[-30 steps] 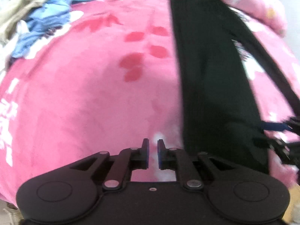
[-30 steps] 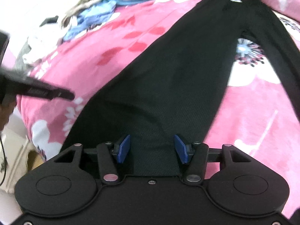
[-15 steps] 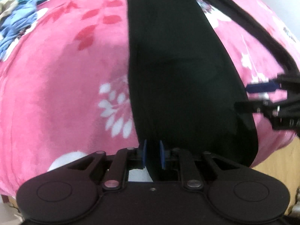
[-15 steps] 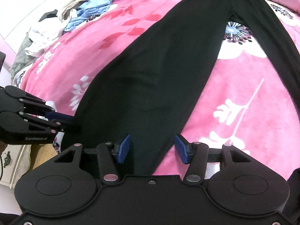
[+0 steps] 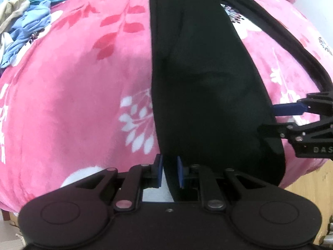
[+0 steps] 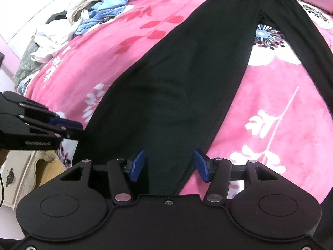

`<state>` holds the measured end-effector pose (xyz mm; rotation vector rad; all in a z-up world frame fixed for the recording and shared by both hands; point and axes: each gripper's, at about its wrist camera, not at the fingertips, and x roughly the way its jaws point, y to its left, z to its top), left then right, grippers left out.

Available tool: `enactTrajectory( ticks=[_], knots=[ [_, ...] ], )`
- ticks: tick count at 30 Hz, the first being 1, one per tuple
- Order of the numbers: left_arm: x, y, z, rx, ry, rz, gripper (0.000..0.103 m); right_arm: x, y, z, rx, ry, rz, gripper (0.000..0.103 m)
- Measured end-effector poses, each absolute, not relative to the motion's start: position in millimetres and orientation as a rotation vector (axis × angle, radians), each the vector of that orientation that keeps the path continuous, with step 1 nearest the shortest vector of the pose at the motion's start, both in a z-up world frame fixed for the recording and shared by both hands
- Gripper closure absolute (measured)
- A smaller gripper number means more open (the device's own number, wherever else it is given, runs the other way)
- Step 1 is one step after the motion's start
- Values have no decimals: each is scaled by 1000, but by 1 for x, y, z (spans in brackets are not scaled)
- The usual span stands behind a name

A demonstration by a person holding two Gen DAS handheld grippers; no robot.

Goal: Fold clothes

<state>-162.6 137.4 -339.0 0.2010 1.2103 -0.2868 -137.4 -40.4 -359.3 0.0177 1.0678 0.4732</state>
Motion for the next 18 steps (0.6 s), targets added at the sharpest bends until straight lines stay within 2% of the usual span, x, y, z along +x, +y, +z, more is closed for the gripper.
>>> enactTrajectory(
  ticks=[18],
  knots=[
    [-156, 145, -349, 147, 1254, -203, 88, -135, -40, -363, 17, 1074, 498, 51]
  ],
)
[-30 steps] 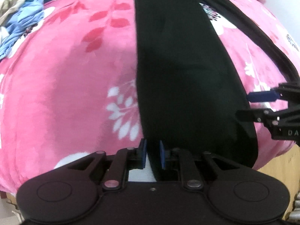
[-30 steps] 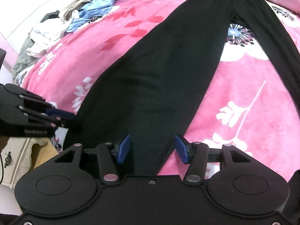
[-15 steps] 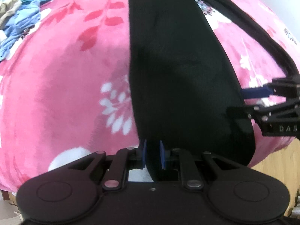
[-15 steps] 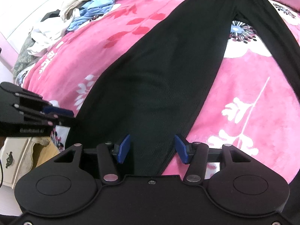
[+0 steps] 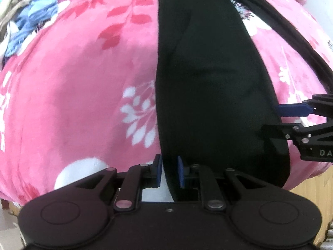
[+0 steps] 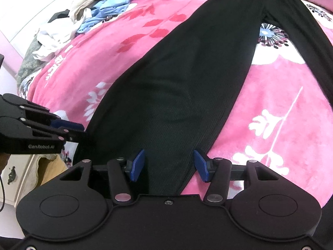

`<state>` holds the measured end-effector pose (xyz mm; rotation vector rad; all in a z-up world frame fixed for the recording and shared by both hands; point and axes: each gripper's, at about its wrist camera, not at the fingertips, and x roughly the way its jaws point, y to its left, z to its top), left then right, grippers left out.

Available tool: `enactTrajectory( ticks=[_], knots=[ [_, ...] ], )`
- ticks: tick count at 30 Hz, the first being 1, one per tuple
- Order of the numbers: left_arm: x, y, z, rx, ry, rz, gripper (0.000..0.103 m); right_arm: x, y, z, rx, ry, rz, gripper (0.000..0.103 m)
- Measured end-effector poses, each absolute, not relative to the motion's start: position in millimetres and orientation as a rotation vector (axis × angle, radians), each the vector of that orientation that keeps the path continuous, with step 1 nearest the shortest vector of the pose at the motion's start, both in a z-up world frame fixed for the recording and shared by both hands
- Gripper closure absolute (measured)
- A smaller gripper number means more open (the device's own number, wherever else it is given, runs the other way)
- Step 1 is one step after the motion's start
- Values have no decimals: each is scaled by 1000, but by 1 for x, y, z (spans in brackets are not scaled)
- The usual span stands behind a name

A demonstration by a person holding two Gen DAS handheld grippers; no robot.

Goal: Fold clothes

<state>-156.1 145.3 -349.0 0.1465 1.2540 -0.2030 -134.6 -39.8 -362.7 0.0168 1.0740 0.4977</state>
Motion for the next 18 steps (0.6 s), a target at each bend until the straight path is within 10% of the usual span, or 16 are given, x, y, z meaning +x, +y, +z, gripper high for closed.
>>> enactTrajectory(
  ticks=[18],
  knots=[
    [-161, 123, -359, 318, 1204, -254, 84, -132, -38, -365, 6, 1075, 512, 51]
  ],
)
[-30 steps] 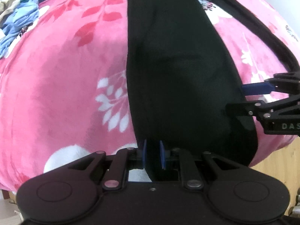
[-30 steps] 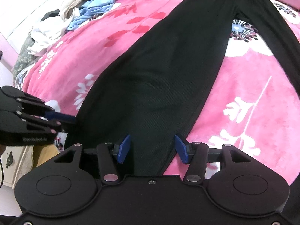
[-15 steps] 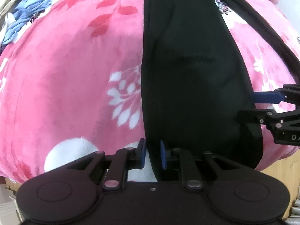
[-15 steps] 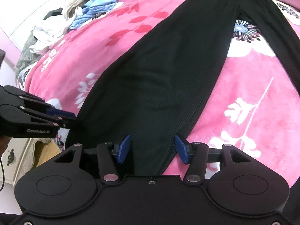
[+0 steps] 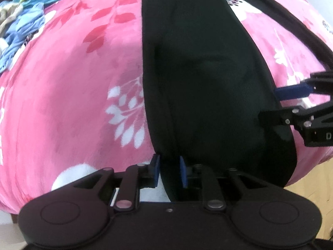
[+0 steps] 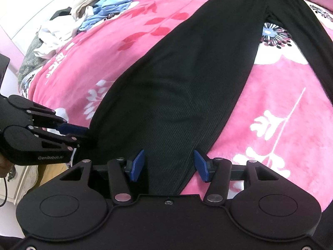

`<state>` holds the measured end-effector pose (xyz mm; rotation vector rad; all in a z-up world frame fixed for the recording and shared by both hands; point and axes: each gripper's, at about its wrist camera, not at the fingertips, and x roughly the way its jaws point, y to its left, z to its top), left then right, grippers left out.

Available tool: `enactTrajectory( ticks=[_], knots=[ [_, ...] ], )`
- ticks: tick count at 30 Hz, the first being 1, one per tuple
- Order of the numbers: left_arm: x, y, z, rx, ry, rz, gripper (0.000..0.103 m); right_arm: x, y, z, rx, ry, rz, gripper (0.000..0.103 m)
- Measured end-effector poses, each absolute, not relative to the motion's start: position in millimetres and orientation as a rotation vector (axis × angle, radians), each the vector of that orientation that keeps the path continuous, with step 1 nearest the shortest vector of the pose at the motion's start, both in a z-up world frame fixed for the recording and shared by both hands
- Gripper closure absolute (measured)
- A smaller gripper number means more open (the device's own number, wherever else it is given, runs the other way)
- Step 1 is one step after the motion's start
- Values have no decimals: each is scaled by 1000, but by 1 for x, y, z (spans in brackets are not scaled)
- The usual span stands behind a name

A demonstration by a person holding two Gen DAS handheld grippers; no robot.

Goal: Fold clothes

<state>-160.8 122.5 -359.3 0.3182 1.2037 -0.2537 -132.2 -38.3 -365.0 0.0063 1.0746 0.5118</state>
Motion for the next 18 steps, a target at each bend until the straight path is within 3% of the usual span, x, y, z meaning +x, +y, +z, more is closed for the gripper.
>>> enactTrajectory(
  ticks=[3, 6, 14, 18],
  knots=[
    [-164, 119, -361, 362, 1183, -269, 86, -132, -38, -366, 5, 1076, 512, 51],
    [-167, 120, -358, 399, 1168, -268, 95, -132, -37, -366, -1, 1078, 513, 51],
    [-159, 165, -360, 409, 1234, -95, 93, -134, -38, -370, -17, 1091, 514, 51],
    [-157, 167, -337, 337, 1149, -127, 93, -134, -38, -369, -9, 1088, 510, 51]
  ],
)
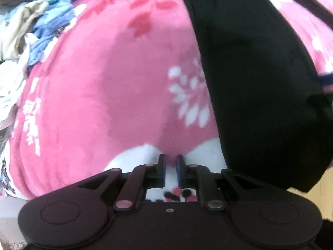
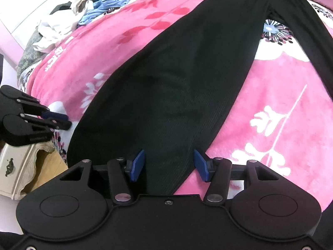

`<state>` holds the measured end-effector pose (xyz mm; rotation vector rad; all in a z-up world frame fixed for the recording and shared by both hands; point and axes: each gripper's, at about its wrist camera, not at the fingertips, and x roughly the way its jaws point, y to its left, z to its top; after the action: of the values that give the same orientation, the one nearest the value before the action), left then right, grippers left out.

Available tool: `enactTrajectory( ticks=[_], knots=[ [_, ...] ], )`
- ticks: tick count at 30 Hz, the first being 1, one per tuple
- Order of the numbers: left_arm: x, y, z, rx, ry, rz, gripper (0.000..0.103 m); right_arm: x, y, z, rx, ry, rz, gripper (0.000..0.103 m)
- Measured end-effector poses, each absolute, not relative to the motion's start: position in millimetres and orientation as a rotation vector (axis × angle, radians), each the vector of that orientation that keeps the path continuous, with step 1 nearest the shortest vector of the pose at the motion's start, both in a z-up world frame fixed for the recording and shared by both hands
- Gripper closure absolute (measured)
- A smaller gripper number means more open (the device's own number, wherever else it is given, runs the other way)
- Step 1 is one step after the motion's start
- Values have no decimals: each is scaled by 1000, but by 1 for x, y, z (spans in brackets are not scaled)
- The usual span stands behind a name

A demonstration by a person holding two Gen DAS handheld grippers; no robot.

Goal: Fold clothes

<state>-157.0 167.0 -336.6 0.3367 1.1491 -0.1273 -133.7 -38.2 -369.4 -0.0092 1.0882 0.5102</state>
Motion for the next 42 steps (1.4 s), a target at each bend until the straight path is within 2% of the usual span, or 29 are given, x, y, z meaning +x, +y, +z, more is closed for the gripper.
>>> enactTrajectory(
  ticks=[4, 8, 11, 13, 15, 20, 27, 31, 34, 36, 42],
  knots=[
    [-152, 143, -327, 266, 1096, -291, 93, -135, -39, -365, 2, 1070, 515, 51],
    [-143, 121, -348, 253, 1130, -398, 91, -136, -35, -360, -24, 1034, 551, 51],
    [-135, 132, -363, 221, 1160, -376, 91, -134, -28, -358, -60, 1009, 617, 51],
    [-133, 143, -360, 208, 1160, -355, 98, -132, -21, -363, -111, 1005, 670, 51],
    [-131, 165, -359, 259, 1170, -289, 94, -129, -17, -370, -175, 1016, 707, 51],
    [-130, 192, -353, 277, 1191, -274, 94, -128, -31, -373, -205, 1020, 708, 51],
    [-152, 161, -324, 309, 1073, -575, 91, -127, -22, -357, -209, 970, 762, 51],
    [-176, 147, -350, 472, 1175, -769, 86, -135, -6, -361, -310, 949, 866, 51],
    [-191, 166, -376, 602, 1243, -721, 87, -150, -5, -375, -482, 962, 904, 50],
    [-198, 183, -378, 617, 1295, -668, 88, -155, -17, -375, -500, 968, 887, 50],
    [-198, 176, -349, 480, 1217, -733, 86, -166, -30, -360, -443, 989, 842, 50]
  ],
)
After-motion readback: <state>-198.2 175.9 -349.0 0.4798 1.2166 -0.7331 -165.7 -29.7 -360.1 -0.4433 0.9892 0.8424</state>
